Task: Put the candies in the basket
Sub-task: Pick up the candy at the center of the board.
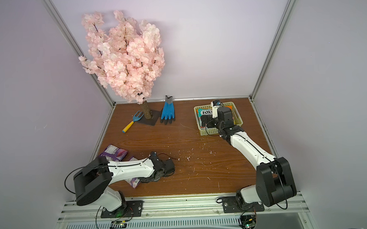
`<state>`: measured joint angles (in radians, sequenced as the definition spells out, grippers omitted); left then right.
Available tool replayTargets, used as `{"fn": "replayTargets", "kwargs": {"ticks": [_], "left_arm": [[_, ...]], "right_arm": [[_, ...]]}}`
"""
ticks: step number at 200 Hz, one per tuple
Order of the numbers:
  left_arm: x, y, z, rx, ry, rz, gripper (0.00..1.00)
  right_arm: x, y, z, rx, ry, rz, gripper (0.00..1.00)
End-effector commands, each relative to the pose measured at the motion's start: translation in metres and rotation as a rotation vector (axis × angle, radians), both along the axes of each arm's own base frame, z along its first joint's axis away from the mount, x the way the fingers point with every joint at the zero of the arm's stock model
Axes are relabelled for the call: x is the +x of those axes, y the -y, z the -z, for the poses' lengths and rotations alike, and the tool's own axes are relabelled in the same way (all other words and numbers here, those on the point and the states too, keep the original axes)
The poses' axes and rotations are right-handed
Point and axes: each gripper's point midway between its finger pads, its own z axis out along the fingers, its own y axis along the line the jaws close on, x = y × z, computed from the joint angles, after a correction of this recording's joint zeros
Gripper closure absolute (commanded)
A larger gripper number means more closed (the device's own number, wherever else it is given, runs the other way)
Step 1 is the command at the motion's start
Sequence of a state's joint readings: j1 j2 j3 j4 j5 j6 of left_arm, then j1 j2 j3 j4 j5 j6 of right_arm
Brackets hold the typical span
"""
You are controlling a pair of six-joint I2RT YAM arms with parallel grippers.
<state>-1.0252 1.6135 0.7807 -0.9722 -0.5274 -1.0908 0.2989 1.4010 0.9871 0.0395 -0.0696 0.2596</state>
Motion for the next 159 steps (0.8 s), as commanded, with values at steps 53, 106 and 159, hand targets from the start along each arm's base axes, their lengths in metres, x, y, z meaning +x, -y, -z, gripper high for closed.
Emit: {"fn": "replayTargets", "kwargs": {"ticks": [53, 106, 159], "left_arm": [[0.017, -0.022, 0.0, 0.212, 0.054, 0.037, 0.62], [0.032, -0.002, -0.021, 0.129, 0.097, 0.093, 1.0], [0.055, 0.083, -0.098, -0.251, 0.114, 0.291, 1.0]], "right_arm": [[-0.004, 0.005, -0.023, 0.026, 0.055, 0.002, 0.01], [-0.007, 0.002, -0.026, 0.066, 0.055, -0.037, 0.01], [-0.034, -0.049, -0.036, 0.11, 0.125, -0.343, 0.06]]}}
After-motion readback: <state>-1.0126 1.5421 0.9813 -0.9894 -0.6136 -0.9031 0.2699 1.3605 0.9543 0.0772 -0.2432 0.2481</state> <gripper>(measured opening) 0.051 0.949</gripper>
